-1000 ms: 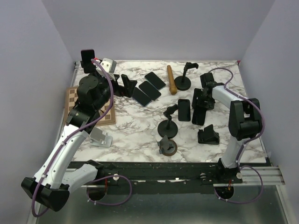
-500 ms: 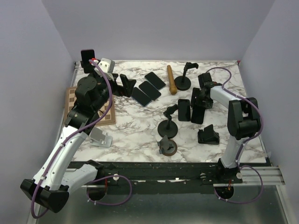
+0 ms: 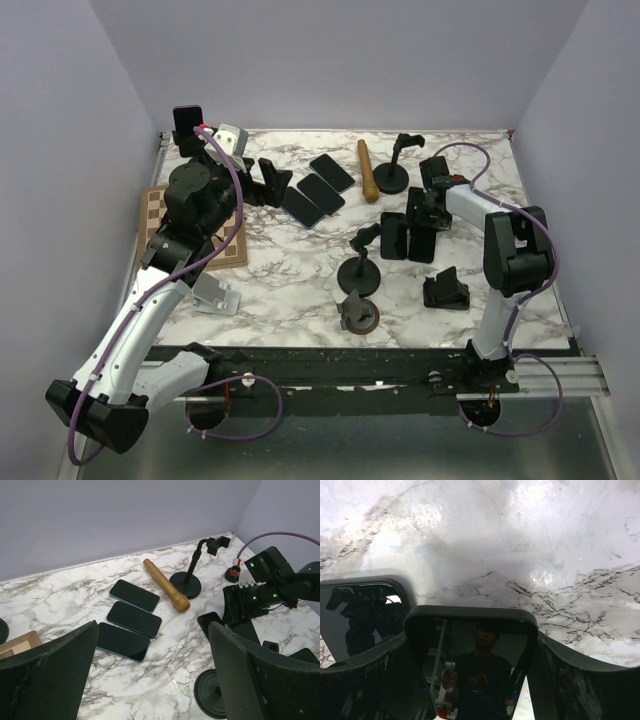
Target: Remove the phone from the phone stand
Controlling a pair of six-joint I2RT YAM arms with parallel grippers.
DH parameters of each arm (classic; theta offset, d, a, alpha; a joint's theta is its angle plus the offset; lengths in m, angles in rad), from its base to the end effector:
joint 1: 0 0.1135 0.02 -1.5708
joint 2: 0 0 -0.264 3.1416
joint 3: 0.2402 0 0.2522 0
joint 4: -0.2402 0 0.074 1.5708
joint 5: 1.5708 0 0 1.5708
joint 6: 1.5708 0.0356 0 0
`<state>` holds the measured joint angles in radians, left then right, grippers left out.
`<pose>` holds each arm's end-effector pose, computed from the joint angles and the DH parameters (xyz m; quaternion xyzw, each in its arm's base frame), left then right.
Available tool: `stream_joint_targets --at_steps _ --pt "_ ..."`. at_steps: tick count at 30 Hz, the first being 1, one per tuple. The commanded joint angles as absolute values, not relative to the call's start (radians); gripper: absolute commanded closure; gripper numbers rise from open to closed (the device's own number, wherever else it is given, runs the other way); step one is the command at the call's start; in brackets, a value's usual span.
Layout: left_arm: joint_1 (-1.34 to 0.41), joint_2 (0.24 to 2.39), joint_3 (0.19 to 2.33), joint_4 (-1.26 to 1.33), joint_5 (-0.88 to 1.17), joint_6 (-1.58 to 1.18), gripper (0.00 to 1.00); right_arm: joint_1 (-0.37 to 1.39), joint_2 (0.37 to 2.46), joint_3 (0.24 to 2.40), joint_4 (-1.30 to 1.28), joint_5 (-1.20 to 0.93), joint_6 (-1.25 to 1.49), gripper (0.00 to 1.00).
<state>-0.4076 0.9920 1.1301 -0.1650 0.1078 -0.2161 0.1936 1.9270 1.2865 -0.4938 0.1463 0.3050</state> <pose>0.1998 -0.0905 0.4247 0.1058 0.7086 -0.2504 0.6511 0.3842 0.0700 0.1637 0.0700 0.9713 -0.0159 0.2269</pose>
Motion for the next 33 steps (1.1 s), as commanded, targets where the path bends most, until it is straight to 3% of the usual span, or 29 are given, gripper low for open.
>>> stream_joint_targets --at_steps 1,8,21,24,33 --pt "-0.406 0.997 1.123 -0.148 0.084 -0.209 0.01 0.211 1.975 1.268 -0.454 0.199 0.292 0.58" --pt "-0.407 0.996 1.121 -0.148 0.083 -0.211 0.01 0.218 1.949 1.244 -0.439 0.220 0.284 0.35" --pt "-0.407 1.003 1.118 -0.146 0.081 -0.209 0.01 0.225 1.925 1.238 -0.439 0.212 0.279 0.22" --pt "-0.407 1.004 1.117 -0.144 0.081 -0.209 0.01 0.227 1.921 1.235 -0.438 0.214 0.281 0.02" --pt "-0.407 1.008 1.114 -0.141 0.077 -0.207 0.01 0.232 1.876 1.232 -0.447 0.217 0.283 0.00"
